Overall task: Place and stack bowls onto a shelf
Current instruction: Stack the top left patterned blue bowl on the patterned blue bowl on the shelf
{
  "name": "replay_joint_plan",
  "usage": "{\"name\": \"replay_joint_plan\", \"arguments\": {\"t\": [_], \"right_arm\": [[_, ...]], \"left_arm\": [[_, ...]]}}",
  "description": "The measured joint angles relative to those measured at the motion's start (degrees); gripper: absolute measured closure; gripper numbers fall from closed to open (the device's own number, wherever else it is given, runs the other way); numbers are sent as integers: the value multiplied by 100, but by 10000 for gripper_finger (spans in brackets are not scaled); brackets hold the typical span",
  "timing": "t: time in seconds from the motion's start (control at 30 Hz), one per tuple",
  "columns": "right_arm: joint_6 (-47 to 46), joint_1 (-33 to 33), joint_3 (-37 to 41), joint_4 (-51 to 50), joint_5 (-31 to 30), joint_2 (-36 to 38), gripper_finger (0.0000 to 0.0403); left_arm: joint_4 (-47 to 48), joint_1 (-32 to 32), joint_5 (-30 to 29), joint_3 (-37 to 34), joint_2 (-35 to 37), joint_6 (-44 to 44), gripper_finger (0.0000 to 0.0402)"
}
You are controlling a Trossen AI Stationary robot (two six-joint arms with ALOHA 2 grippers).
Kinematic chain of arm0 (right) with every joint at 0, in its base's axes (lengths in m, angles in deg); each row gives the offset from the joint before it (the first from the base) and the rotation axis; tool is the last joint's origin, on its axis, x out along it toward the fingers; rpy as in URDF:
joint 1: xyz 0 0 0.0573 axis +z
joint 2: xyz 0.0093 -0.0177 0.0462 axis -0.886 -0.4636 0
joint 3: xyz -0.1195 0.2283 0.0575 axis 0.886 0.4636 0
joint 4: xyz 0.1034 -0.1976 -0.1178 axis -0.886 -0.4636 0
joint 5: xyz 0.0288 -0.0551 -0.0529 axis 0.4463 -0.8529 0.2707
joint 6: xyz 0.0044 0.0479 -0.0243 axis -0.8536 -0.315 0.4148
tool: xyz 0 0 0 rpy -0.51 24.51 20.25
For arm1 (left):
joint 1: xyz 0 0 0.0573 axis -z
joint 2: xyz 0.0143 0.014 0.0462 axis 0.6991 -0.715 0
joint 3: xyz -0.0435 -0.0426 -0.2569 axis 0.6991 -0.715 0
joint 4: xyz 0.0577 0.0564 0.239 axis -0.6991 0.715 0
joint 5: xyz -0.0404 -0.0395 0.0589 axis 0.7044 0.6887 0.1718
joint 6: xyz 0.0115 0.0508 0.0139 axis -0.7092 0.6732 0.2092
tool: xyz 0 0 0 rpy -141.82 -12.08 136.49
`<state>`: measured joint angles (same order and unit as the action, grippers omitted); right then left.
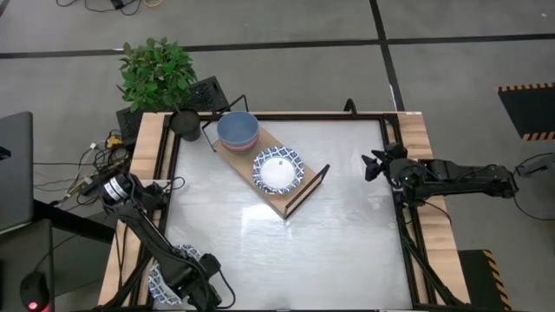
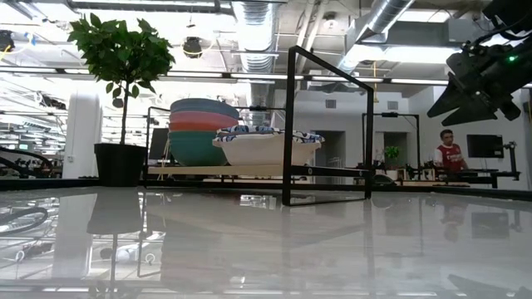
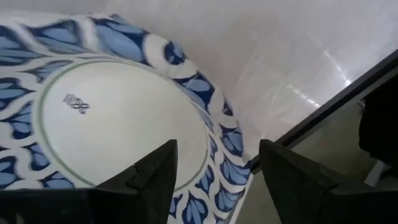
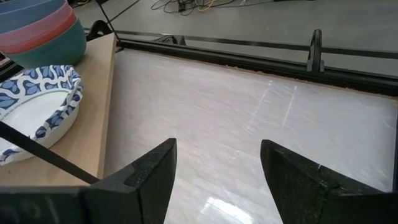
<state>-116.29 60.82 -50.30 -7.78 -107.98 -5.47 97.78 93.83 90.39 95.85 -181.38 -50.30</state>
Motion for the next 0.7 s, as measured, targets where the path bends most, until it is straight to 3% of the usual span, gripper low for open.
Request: {"name": "replay_joint_plan", "arguments": {"t": [0.47,0.7], "right_arm": [[0,0,0,0,-2,0,143],[0,2,0,0,-2,-2,143]], "left_arm": [[16,2,166,-4,-139,137,193],[13,2,234,-4,-139,226,249]]}}
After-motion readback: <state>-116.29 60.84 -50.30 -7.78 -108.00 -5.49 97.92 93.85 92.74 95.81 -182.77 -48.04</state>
